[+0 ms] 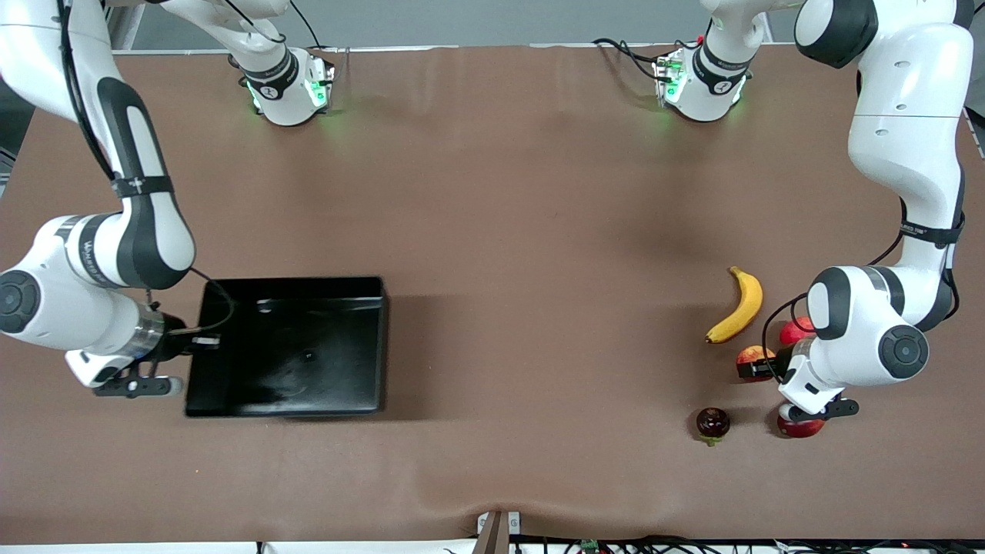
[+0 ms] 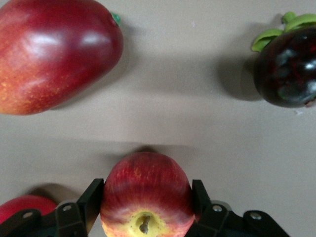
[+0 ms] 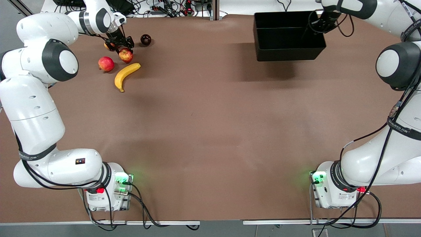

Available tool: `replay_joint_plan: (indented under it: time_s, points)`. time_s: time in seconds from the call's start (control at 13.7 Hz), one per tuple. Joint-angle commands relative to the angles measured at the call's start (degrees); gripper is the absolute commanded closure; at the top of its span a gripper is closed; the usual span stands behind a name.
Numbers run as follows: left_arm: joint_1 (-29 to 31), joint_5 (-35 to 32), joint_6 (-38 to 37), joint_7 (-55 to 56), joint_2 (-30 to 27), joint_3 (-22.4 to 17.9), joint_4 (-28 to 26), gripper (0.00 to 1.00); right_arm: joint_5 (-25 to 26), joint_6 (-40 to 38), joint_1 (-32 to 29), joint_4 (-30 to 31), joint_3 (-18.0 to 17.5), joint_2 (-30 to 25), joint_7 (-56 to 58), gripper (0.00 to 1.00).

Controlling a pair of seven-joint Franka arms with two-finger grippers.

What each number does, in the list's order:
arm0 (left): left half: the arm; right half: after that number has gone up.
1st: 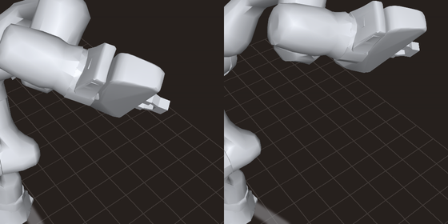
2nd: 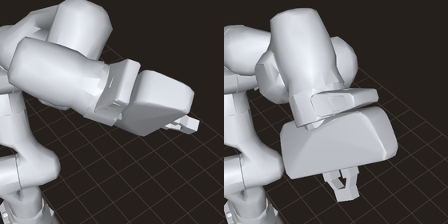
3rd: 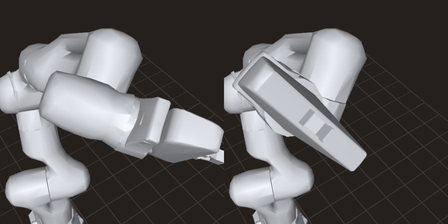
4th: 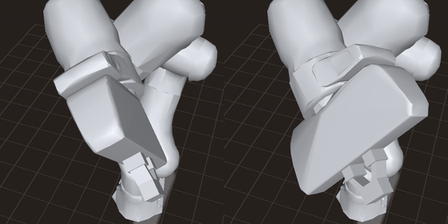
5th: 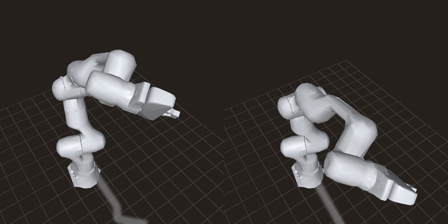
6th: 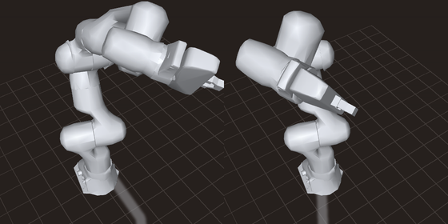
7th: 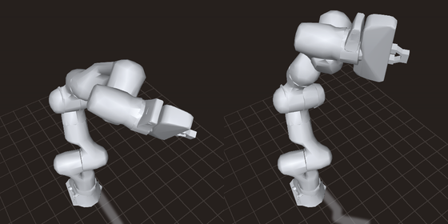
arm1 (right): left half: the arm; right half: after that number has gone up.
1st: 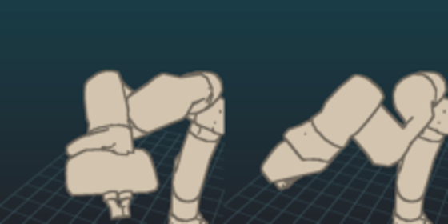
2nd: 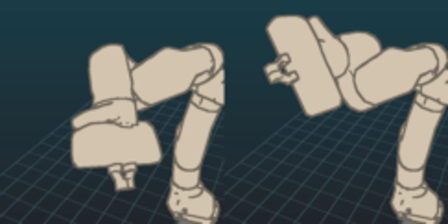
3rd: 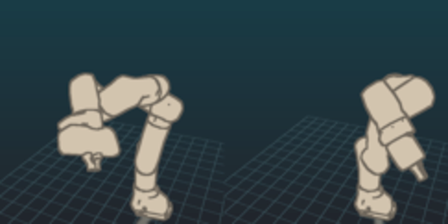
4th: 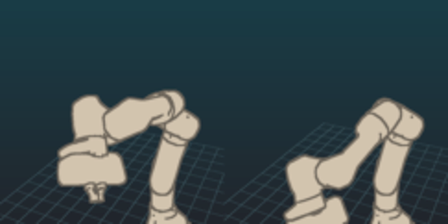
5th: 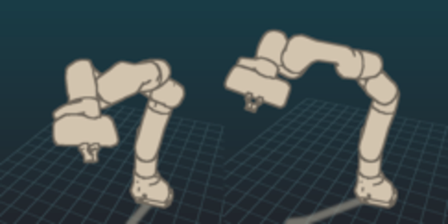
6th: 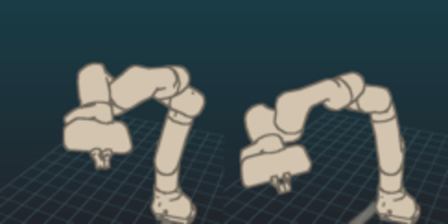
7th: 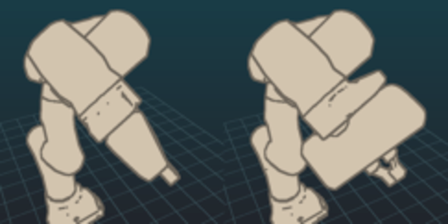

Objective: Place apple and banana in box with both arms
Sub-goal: 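Pull the box with the right gripper while the left gripper carries the apple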

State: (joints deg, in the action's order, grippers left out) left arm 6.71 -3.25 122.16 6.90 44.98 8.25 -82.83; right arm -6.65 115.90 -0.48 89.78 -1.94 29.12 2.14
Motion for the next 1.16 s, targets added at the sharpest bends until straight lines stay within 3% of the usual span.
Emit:
replay_joint_plan:
  time_s: [0.0,0.36,0.8,1.09]
  points:
    - [-0.20,-1.15,-3.94,-0.13,-4.62,0.27,-0.67,1.00,-3.72,-3.21,3.10,0.74,0.27,-2.92,-3.87,1.00]
    - [-0.38,-0.97,-9.74,-0.05,-9.81,2.90,-0.75,1.00,-3.72,-1.64,15.75,0.66,0.36,-3.02,-22.15,1.00]
    - [-0.38,-0.80,-15.89,7.05,-12.11,8.70,-1.02,1.00,-3.28,5.55,29.99,2.06,0.45,-1.96,-33.41,1.00]
    - [-0.46,-0.88,-16.07,14.97,-12.10,12.92,-1.37,1.00,-2.84,12.15,36.77,1.97,0.62,3.03,-41.15,1.00]
